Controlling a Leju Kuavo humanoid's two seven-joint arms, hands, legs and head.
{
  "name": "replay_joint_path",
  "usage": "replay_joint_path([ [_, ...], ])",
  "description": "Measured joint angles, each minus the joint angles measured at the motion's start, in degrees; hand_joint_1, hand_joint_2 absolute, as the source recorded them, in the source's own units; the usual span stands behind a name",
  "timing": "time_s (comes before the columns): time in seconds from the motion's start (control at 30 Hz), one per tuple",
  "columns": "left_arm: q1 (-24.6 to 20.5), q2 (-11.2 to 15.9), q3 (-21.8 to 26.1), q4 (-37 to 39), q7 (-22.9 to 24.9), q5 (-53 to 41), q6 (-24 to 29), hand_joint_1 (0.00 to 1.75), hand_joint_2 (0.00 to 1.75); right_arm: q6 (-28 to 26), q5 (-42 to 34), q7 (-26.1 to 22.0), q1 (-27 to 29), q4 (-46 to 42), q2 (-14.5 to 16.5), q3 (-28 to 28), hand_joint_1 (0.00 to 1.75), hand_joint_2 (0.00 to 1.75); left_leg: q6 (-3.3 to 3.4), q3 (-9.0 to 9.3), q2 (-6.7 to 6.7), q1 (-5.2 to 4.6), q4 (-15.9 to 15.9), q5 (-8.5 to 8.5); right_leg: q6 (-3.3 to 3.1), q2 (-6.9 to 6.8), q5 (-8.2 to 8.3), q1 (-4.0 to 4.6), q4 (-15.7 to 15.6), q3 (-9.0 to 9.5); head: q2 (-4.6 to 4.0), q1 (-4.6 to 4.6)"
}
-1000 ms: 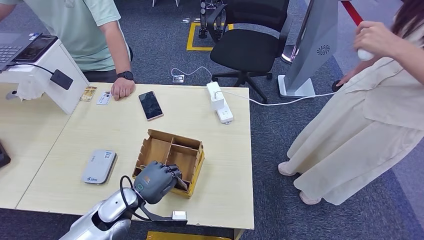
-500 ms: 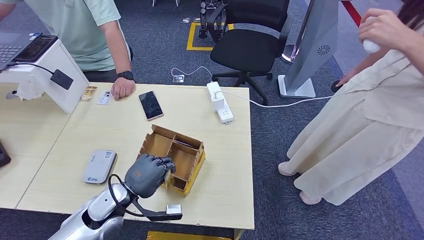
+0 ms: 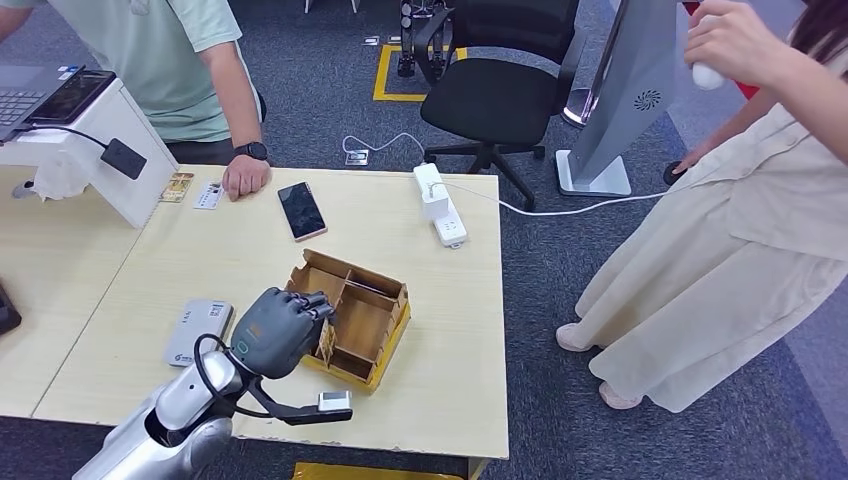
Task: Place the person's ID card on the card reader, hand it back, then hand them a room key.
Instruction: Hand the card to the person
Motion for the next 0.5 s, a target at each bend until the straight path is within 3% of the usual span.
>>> replay_joint_path([
  [0.27,-2.54,-0.78,2.67,0.51,0.13,0.55,0.73,1.75,1.75,0.29,0.57,0.06,-0.06,0.04,0.01,0.38,0.00,0.00,0.00,0.00,0.00,0.00,0.00,0.00,0.00,0.00,0.00,0.00,0.00,-0.01,-0.01,0.00],
  [0.5,-4.83,-2.60,6.04,3.59,0.13,0.68,4.59,1.75,1.75,-1.84,0.40,0.05,-0.09,0.23,1.18,0.85,0.00,0.00,0.00,0.00,0.00,0.01,0.00,0.00,0.00,0.01,0.00,0.00,0.00,-0.01,0.01,0.00],
])
